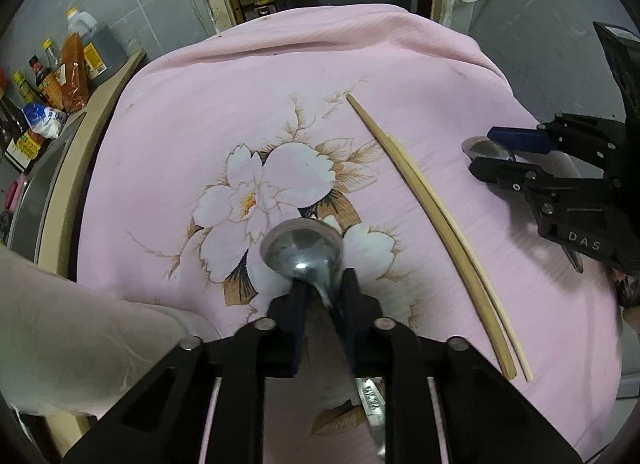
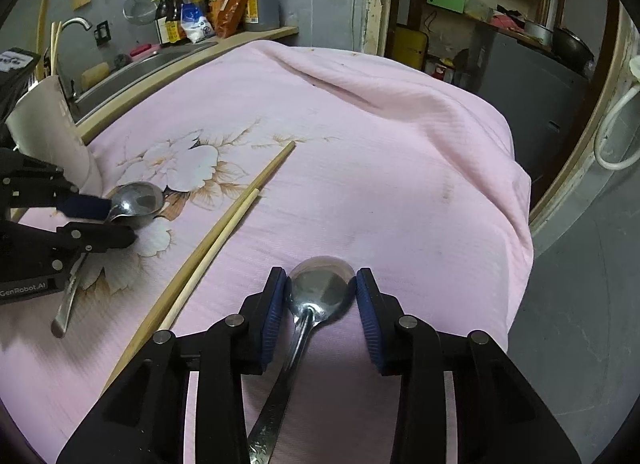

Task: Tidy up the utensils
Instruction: 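Lift and carry the spoon toward the cup while the left tool carries its spoon toward the basket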

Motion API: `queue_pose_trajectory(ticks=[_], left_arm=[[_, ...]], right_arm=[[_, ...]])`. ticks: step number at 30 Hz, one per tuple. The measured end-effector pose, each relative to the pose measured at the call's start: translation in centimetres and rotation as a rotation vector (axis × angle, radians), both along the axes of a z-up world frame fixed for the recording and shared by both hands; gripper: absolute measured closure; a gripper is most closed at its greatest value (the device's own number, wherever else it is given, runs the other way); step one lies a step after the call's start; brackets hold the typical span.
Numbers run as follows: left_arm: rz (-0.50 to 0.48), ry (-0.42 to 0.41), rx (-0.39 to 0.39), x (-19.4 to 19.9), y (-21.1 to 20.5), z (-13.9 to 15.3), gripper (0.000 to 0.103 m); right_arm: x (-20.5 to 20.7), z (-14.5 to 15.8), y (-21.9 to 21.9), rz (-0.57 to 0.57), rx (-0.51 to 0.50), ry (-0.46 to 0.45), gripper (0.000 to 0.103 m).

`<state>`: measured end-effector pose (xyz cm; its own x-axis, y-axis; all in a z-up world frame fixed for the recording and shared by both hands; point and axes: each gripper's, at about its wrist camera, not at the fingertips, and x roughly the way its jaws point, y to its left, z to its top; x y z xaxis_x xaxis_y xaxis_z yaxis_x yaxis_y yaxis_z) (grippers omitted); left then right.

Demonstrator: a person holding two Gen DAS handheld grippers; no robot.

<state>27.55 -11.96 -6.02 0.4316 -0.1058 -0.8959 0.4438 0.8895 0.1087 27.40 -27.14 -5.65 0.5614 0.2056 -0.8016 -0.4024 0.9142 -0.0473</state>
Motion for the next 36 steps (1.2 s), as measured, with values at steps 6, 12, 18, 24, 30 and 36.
queue_pose_trajectory(ticks=[6, 12, 18, 24, 30, 36], left_arm=[[-0.017, -0.035, -0.044, -1.1, 0.4, 0.3, 0.097], [-0.030, -0.113, -0.116, -3.4, 1.0, 1.0, 0.100], [-0.024, -0.200, -0.215, -5.8, 1.8, 1.9, 0.101], [0.000, -0.362, -0.325, -8.3, 3.2, 4.1, 0.101], [0.040, -0.561, -0.380, -10.3, 4.0, 6.6, 0.101], [0.100, -0.691, -0.421, -10.9, 5.5, 8.7, 0.101]], right_arm=[[-1.7, 0.5, 0.1, -0.004, -0.010, -0.062, 0.070], [-5.1, 2.4, 0.2, 0.003, -0.002, -0.210, 0.070], [-9.0, 3.9, 1.3, 0.015, -0.034, -0.398, 0.070], [-11.9, 5.0, 2.3, 0.026, -0.042, -0.555, 0.070], [-13.9, 6.4, 3.2, 0.018, -0.030, -0.705, 0.070], [-15.1, 8.7, 4.4, 0.011, 0.011, -0.850, 0.070]])
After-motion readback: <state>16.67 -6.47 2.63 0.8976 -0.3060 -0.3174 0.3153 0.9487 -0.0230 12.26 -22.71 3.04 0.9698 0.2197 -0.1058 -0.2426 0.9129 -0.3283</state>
